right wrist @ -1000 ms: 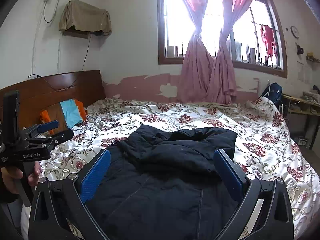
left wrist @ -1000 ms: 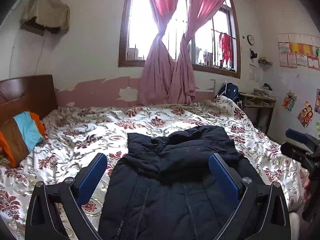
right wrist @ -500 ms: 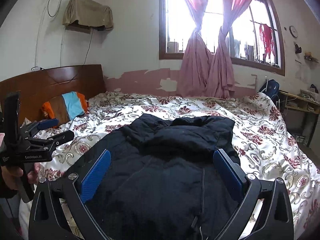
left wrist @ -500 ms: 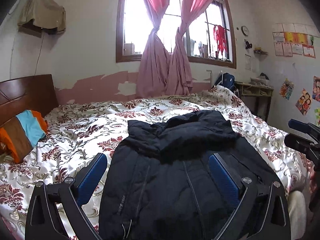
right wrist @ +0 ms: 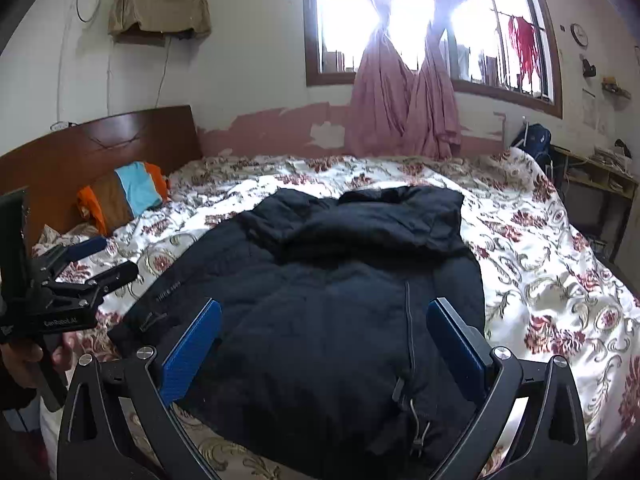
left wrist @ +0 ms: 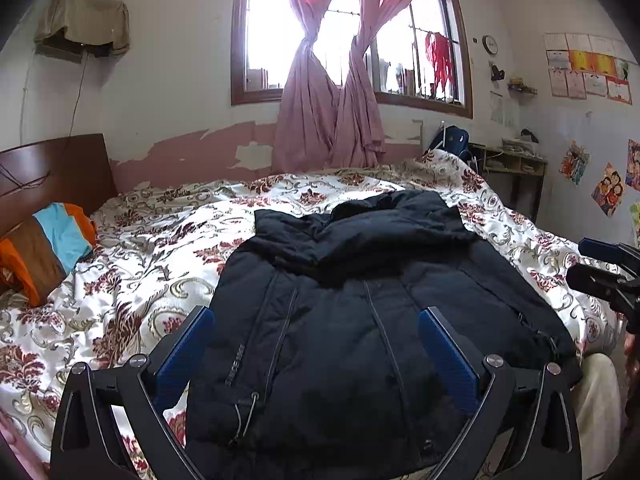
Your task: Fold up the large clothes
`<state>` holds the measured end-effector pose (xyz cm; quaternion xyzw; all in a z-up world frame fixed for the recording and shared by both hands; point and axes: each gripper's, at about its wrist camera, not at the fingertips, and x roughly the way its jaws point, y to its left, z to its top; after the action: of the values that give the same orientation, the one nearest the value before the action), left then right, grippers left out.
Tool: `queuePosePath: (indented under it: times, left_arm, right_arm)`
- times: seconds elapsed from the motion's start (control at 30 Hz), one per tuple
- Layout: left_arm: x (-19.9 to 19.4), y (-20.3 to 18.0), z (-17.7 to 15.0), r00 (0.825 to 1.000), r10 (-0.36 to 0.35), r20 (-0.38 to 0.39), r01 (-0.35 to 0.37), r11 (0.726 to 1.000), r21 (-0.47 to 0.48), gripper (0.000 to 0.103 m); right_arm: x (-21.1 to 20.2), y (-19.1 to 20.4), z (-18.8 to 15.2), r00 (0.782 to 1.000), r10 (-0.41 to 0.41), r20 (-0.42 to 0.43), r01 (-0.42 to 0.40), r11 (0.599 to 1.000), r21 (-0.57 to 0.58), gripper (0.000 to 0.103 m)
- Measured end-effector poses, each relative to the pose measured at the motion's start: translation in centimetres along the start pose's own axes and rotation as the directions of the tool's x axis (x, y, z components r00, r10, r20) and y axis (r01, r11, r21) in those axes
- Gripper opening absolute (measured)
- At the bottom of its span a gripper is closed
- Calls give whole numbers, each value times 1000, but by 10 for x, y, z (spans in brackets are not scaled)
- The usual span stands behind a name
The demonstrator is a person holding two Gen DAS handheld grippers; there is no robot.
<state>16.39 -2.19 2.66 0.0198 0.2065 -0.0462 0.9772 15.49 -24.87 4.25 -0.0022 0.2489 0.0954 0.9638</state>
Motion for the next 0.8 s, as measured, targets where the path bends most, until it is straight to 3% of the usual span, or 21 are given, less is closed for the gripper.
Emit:
queuePosePath:
  times: [0.2,0.43,0.67,0.8]
  left_arm:
    - [1,5,-11,1000,3,-31,-3,1000,-4,102]
    - [6,14,-25,996,3,-87,-3,1000,2,102]
    - [10,20,-41,992,-5,-130,4,1000,-4,102]
    - [12,21,-50,985,-47,-168,51,998,24,102]
  right_arm:
    - [11,-1,-23,996,11,-93,-7,999,40,101]
    - [21,-4,-40,990,10,-143,-3,999,54,101]
    - [28,2,-46,985,8,-170,-4,1000,28,101]
    - [32,5,-54,983,-19,-184,14,1000,-28,101]
